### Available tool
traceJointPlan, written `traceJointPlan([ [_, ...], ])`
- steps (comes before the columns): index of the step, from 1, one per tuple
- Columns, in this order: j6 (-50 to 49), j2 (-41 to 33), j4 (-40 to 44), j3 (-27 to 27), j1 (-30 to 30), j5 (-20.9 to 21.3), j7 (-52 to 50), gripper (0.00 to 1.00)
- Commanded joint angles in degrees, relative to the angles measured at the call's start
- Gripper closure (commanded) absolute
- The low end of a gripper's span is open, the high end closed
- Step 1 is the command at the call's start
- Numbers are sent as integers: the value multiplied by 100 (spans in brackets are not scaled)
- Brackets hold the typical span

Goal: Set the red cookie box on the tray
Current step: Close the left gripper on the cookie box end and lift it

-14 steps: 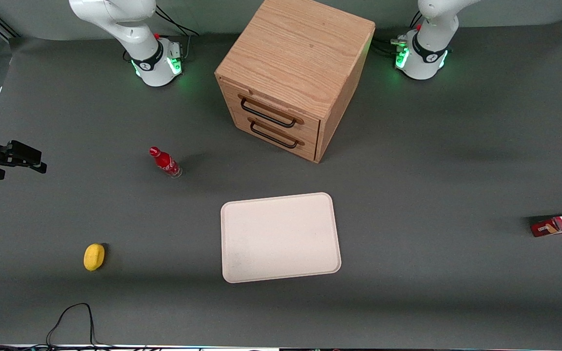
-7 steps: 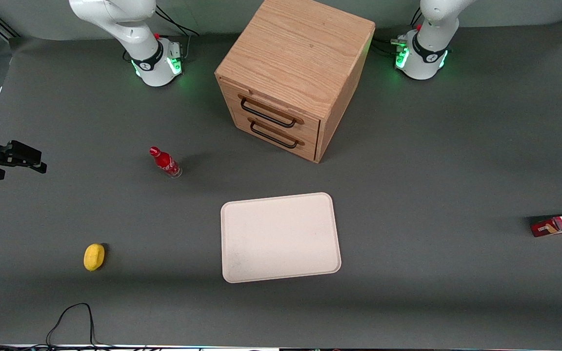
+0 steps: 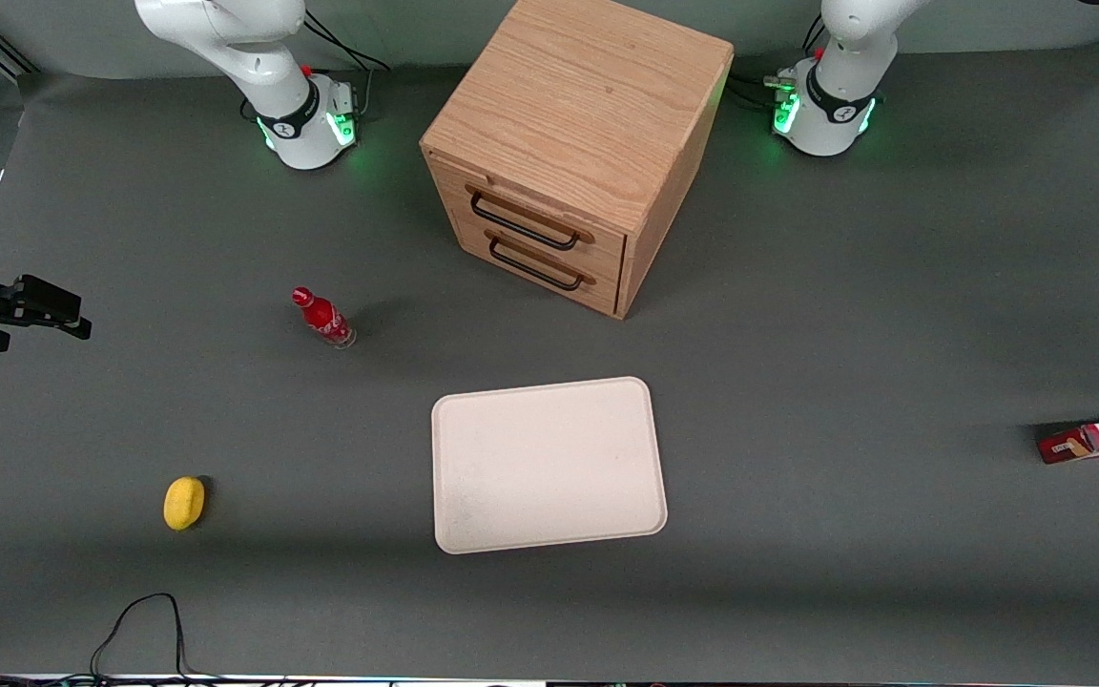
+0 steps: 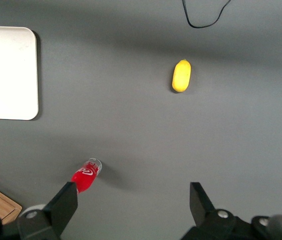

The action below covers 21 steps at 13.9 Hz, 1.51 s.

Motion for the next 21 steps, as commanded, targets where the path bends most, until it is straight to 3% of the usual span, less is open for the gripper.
traceJointPlan([
  [1, 755, -37, -695, 16, -105, 30, 446, 1],
  [4, 1837, 24, -1513, -107, -123, -14, 553, 1],
  [8, 2550, 604, -1550, -195, -123, -31, 737, 1],
  [19, 3062, 1018, -1550, -239, -123, -40, 896, 2],
  [20, 3062, 1027, -1550, -239, -123, -40, 896, 7],
  [21, 3062, 1027, -1550, -239, -123, -40, 913, 46],
])
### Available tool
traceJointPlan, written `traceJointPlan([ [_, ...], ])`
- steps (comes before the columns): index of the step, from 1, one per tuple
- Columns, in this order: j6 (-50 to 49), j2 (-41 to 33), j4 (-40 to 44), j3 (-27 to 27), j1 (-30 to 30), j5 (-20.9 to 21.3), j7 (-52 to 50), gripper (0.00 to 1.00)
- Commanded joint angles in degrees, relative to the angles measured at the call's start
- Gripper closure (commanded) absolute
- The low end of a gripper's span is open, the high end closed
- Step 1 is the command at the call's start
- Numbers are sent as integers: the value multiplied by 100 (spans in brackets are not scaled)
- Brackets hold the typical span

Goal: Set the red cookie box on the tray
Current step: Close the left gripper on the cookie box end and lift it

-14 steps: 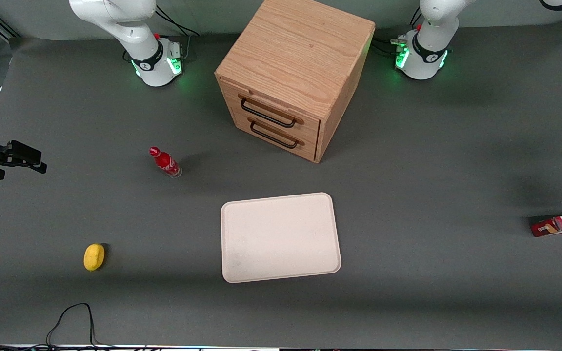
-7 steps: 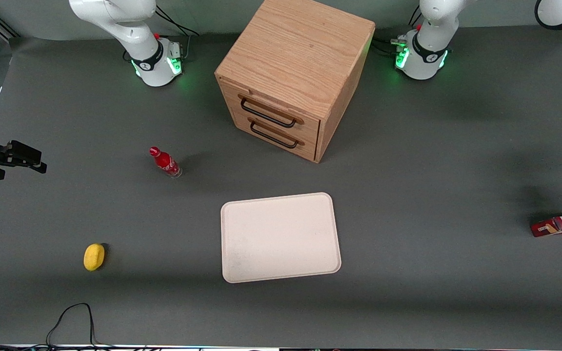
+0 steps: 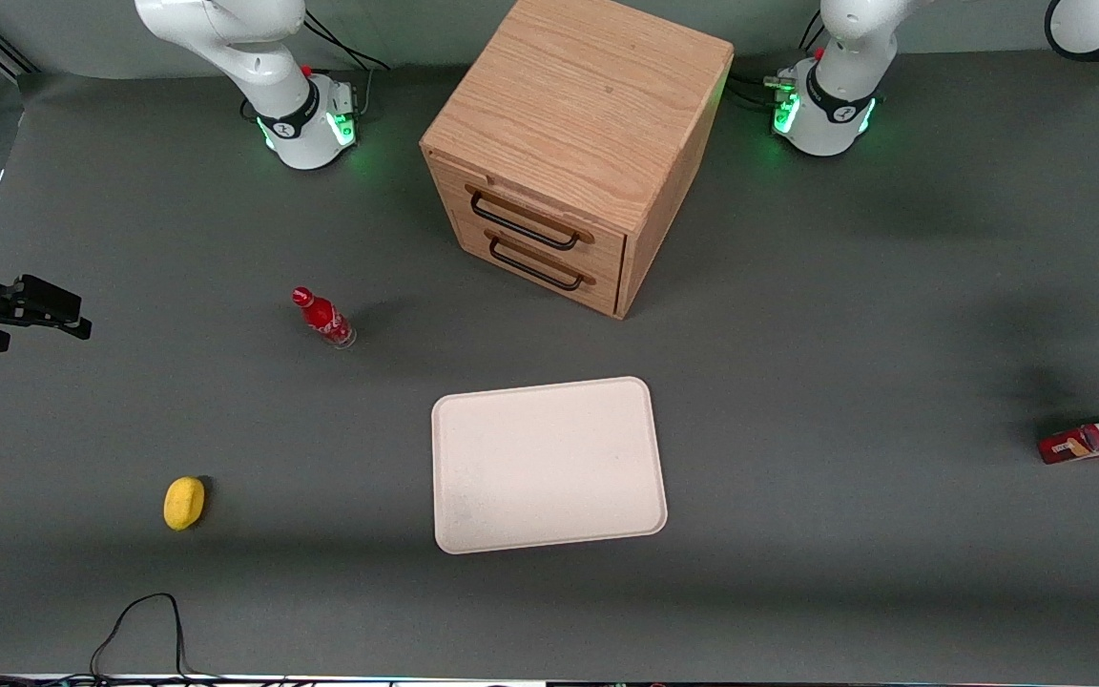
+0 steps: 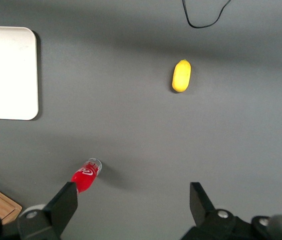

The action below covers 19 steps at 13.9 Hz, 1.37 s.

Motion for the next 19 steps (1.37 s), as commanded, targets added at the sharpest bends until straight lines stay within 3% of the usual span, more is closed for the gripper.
traceJointPlan([
  [1, 103, 28, -4, 8, -12, -47, 181, 99],
  [12, -37, -77, 14, 0, -20, -126, 190, 100],
  [19, -2776, -1938, 67, -36, -257, -12, -1345, 100],
])
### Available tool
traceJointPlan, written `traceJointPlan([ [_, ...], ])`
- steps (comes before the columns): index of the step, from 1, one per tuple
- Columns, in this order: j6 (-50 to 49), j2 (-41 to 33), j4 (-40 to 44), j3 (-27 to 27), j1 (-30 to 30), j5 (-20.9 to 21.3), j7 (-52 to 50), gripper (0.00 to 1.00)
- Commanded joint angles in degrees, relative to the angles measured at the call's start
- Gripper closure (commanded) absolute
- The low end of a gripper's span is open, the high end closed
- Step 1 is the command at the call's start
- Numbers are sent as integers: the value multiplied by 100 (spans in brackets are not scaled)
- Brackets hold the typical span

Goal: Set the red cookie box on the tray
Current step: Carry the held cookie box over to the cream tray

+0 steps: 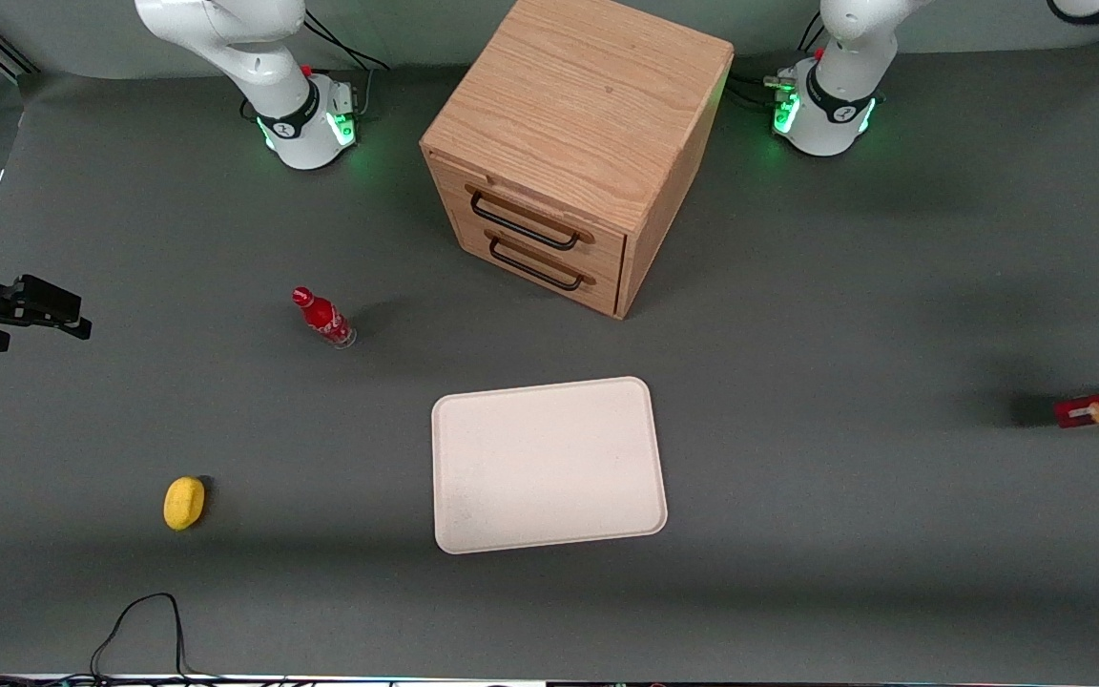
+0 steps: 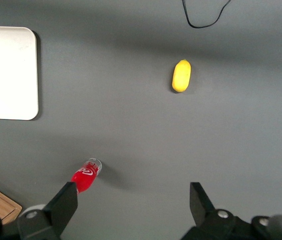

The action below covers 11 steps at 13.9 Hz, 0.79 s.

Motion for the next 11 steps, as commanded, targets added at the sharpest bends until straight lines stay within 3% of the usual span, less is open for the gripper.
traceJointPlan([
  [1, -1006, -1020, -223, 71, -131, 61, -918, 100],
  [5, -1888, -1795, -206, 53, -132, 166, -1423, 100],
  [9, -2160, -1901, -214, 36, -158, 166, -1816, 100],
  [11, -2240, -1919, -223, 18, -525, 166, -2334, 100],
])
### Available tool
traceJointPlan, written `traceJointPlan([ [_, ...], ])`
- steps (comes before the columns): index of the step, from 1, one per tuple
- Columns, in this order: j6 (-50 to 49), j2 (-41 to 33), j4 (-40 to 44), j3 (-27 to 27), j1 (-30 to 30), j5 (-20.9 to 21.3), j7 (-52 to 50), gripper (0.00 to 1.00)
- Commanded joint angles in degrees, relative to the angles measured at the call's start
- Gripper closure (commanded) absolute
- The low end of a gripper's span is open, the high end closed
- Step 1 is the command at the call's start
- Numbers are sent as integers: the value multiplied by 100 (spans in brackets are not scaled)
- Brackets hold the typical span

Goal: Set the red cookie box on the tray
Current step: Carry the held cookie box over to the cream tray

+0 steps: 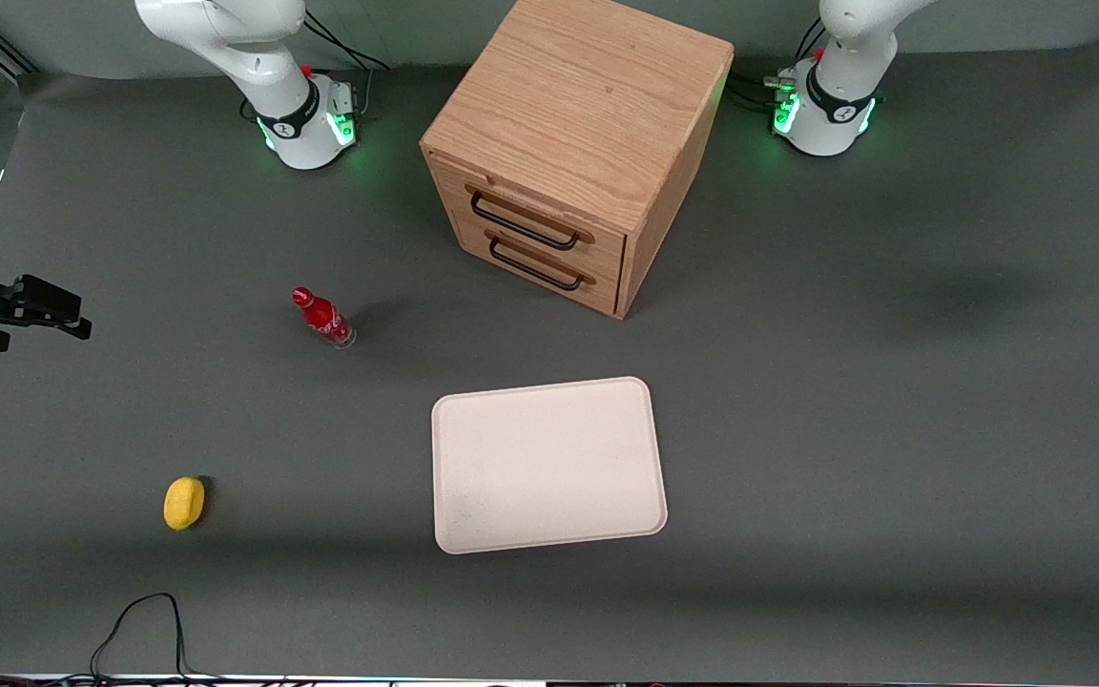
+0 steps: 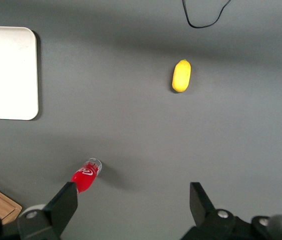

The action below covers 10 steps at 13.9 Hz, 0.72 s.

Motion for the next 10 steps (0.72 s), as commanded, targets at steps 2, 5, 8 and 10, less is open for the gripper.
traceJointPlan([
  [2, -117, -123, -103, 13, -753, 77, -1249, 100],
  [5, -442, -202, -86, -66, -1561, -11, -3032, 100],
  [8, -486, -158, -33, -487, -2169, -361, -5000, 100],
  [10, -381, -27, 28, -882, -2441, -511, -6397, 100],
])
